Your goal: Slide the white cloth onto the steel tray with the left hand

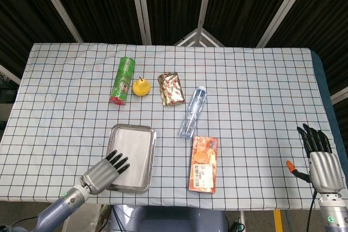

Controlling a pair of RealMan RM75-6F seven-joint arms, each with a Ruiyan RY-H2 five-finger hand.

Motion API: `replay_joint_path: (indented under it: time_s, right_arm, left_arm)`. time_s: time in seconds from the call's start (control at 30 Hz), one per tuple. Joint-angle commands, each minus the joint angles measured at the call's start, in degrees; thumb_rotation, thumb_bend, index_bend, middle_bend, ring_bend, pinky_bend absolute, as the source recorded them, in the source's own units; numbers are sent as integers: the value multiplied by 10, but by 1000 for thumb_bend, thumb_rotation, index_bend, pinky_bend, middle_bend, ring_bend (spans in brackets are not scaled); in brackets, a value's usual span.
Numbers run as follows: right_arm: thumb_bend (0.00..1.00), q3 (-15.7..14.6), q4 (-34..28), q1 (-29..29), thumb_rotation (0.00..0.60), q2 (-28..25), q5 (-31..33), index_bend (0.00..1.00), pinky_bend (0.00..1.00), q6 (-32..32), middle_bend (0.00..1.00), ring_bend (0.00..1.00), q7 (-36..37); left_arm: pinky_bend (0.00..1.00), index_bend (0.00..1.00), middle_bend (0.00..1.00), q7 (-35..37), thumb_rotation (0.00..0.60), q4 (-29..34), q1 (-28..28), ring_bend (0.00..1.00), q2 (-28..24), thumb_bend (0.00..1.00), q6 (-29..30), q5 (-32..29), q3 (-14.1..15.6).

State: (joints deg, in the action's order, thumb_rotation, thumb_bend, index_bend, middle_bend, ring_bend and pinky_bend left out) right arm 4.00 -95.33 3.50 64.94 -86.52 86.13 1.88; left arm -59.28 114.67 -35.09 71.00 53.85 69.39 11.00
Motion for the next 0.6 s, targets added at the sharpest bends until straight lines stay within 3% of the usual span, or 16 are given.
replay_joint_path:
  time_s: [0.03,0.3,0.43,0.6]
  right_arm:
    - [313,-1,0,1,600,0,-1,0,0,-1,0,0,-2]
    - [313,-1,1,0,600,2,-3,0,0,2,0,0,-7]
    - [313,-1,6,0,600,4,-7,0,0,5,0,0,-12]
    - [313,-3,7,0,600,5,-10,0,0,5,0,0,-15]
  left_arm:
    - [0,0,0,47,600,30,31,0,-44,527,56,52,12]
    - [0,0,0,188,600,-8,119,0,-63,125,207,170,17]
    - [0,0,0,288,600,-76,183,0,-41,65,324,227,7]
    - [0,0,0,376,600,-167,251,0,-10,51,438,252,-7]
